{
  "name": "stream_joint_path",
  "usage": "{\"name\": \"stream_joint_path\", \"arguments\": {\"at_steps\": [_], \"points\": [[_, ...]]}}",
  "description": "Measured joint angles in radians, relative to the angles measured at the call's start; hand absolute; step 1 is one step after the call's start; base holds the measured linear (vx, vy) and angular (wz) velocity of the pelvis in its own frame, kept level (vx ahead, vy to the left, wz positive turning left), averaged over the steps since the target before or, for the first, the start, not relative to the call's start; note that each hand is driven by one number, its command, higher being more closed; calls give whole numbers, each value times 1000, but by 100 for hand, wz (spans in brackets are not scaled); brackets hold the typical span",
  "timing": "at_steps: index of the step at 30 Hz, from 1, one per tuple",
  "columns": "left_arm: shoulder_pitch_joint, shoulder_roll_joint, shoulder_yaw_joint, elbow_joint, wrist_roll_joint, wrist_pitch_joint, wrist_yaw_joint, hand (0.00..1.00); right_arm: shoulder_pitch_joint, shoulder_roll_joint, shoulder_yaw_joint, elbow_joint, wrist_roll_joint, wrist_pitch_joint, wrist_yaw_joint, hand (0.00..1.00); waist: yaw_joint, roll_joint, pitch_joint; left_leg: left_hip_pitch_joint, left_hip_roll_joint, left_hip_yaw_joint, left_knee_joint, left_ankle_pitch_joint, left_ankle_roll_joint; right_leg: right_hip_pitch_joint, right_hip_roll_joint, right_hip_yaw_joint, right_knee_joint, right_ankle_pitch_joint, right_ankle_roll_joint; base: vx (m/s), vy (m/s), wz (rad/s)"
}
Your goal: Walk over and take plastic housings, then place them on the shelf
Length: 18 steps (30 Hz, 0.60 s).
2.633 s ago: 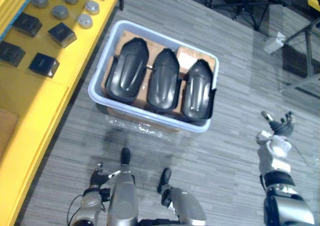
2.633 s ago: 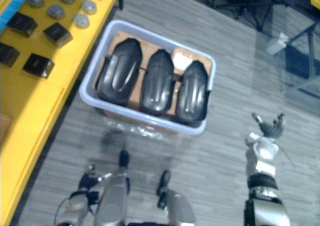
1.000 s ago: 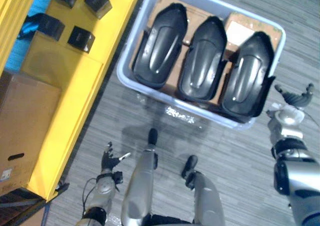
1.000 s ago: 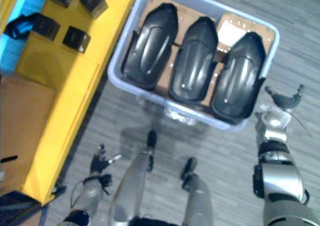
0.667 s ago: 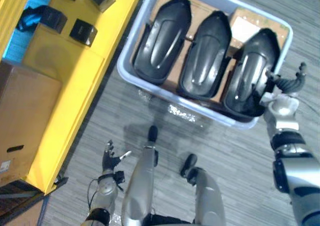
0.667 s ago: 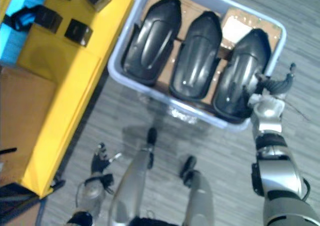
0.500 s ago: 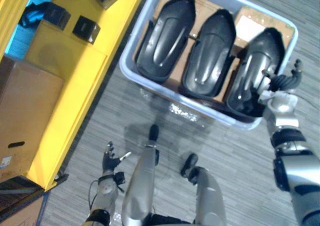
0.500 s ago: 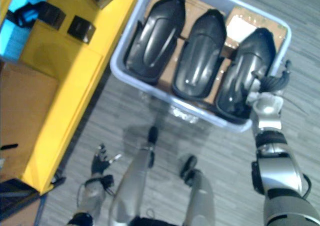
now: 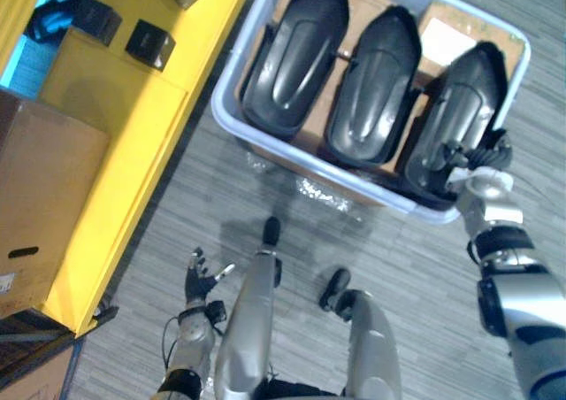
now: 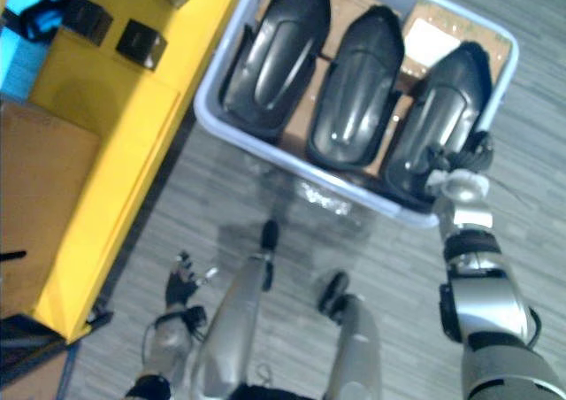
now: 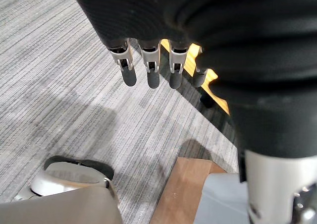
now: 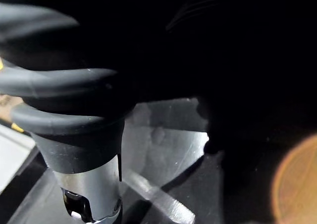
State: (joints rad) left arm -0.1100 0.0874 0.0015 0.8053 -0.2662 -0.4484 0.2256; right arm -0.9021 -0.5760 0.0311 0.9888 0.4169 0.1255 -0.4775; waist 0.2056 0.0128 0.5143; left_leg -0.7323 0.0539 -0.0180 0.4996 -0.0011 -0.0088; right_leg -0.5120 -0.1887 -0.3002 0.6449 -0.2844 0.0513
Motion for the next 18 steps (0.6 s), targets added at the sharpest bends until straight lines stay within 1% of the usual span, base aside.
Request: {"name": "stream_joint_path", "arguments": {"at_steps": [5,6,8,9,12,15,18], "points": [[-6,-8,0,-1,-14,-1,13,0,-10,0,0,1,-8,10,-1,100,-1,-3,-1,-8,1,4,5,1,-2,-14,-4,2,17,-2,-2,-8,2,-2],[-6,-7,1,-6,-34,-1,17,0,-11,-4,0,2,-11,18,1,100,-4,-10,-5,-17,4,3,17,0,-5,-25,-4,2,30,-8,-5,0,0,0],[-8,-7,1,-9,-41,-1,22,0,-11,-7,0,2,-12,25,4,100,-5,-16,-8,-27,5,2,23,-1,-6,-37,-5,1,42,-12,-8,0,0,0],[-7,-7,6,-11,-43,-2,27,0,-12,-14,0,4,-23,36,14,100,-7,-23,-12,-39,7,1,34,-3,-8,-50,-6,0,59,-17,-10,0,0,0],[-6,-8,11,-11,-42,-2,31,0,-12,-19,1,12,-34,49,21,100,-9,-24,-12,-37,8,-1,36,-2,-8,-50,-7,-1,66,-21,-12,0,0,0],[-6,-9,18,-10,-42,-2,33,0,-11,-19,12,23,-45,50,22,100,-11,-24,-12,-38,10,-1,44,-3,-9,-50,-6,-1,73,-22,-13,-9,0,-1],[-6,-7,18,-11,-42,-2,35,0,-9,-19,41,31,-99,62,31,100,-11,-26,-14,-40,16,-2,60,-11,-9,-48,-3,-1,80,-25,-12,-28,5,-4]]}}
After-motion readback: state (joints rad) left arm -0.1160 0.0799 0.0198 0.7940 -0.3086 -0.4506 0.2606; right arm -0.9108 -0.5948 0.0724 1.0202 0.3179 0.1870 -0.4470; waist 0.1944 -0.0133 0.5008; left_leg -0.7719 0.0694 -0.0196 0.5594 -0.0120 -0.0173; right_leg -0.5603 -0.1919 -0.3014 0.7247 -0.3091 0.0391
